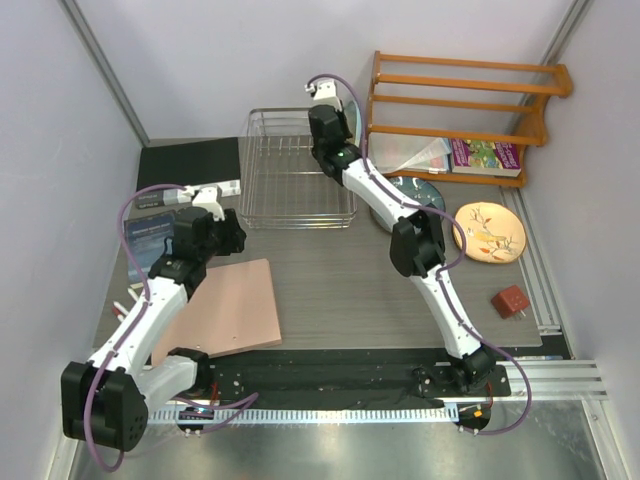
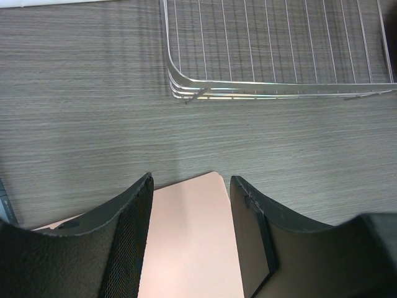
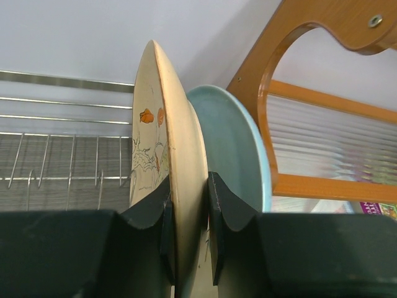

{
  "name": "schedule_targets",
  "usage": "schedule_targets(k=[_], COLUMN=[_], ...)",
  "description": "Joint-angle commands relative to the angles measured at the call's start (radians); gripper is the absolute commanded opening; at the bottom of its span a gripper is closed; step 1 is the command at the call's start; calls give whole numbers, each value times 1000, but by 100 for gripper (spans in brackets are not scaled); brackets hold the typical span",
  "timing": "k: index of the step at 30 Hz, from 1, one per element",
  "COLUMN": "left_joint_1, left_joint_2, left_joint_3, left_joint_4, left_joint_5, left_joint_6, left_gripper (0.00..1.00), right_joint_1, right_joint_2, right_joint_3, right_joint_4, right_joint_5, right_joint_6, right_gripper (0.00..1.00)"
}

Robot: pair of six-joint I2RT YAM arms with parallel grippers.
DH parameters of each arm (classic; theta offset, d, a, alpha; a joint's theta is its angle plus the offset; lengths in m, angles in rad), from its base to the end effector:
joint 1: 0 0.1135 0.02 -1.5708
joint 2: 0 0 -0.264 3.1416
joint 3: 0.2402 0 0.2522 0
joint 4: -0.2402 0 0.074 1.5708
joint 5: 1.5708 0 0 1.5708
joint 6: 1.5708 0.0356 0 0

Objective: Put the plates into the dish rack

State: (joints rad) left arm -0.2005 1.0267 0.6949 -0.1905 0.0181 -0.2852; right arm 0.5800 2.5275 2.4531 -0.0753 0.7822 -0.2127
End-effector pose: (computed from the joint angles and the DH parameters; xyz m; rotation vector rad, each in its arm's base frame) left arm 0.2247 -0.0463 0.2616 -0.0782 2.1069 -0.3117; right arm 0.5011 0.2983 0.2924 -0.0937 1.6896 -0.3959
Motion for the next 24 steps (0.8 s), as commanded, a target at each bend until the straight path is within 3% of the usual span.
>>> schedule_targets(k=[1, 4, 10, 17, 24], left_joint_1=[7, 7, 9, 9, 10], left_joint_2=[9, 16, 27, 29, 70], left_joint_3=[2, 6, 15, 29, 169], left_joint_4=[46, 43, 46, 56, 71], left_joint_5=[14, 14, 32, 31, -78], left_joint_6=[-9, -11, -20, -17, 149], left_gripper=[54, 54, 54, 54, 70], right_joint_1=[-5, -5, -5, 1, 6], right_joint_2=[-30, -24, -82, -188, -395], right_joint_3=[17, 15, -54, -124, -293], right_joint_4=[83, 83, 81, -40, -104], right_joint_5=[23, 26, 28, 22, 3], right_joint_6=[6, 6, 18, 70, 104], right_gripper=[1, 1, 36, 51, 56])
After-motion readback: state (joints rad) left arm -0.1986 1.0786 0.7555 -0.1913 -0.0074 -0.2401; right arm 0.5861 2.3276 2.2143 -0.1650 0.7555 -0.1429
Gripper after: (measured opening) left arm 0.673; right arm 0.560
